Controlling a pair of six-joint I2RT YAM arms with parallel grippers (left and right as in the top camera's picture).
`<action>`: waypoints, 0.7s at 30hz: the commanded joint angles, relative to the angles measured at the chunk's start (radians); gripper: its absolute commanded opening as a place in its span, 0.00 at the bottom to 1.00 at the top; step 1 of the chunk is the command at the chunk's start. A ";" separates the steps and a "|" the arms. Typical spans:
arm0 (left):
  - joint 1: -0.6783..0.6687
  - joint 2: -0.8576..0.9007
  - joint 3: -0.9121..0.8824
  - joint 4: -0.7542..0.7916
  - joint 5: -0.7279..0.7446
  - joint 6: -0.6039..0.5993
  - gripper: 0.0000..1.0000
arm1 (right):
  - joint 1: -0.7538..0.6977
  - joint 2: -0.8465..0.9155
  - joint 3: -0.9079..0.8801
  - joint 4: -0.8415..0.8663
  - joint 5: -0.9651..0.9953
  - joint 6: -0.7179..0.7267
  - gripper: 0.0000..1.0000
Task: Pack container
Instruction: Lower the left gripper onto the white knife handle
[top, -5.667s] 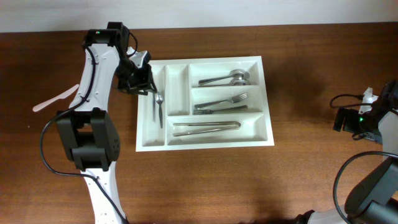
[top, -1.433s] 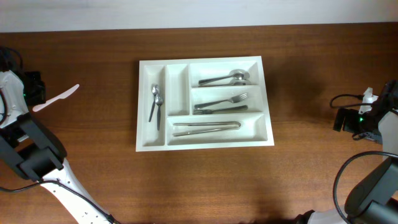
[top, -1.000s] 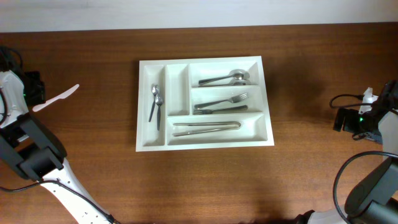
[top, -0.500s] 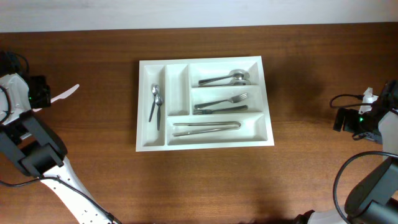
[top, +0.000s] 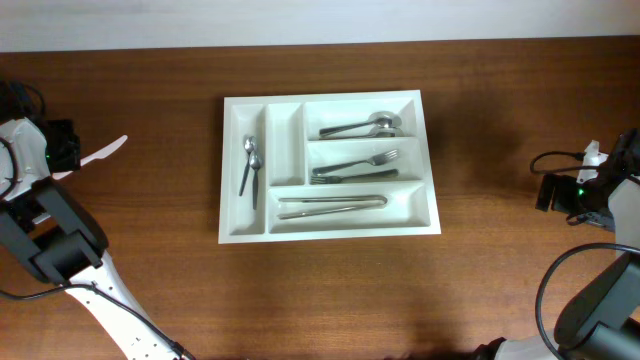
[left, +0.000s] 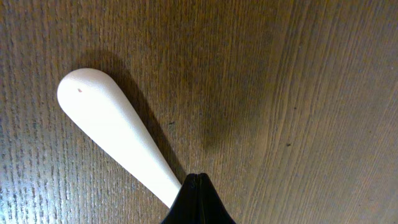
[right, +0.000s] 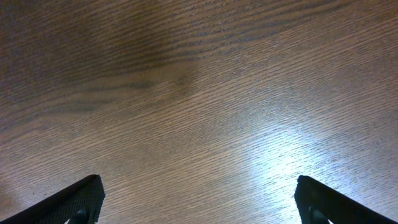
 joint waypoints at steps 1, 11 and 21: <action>-0.001 0.004 0.010 0.002 0.004 0.017 0.02 | 0.000 0.005 0.000 0.002 -0.010 -0.003 0.99; -0.001 0.004 -0.016 -0.003 0.004 0.017 0.02 | 0.000 0.005 0.000 0.002 -0.010 -0.003 0.99; -0.001 0.004 -0.027 -0.024 0.004 0.017 0.02 | 0.000 0.005 0.000 0.002 -0.010 -0.003 0.99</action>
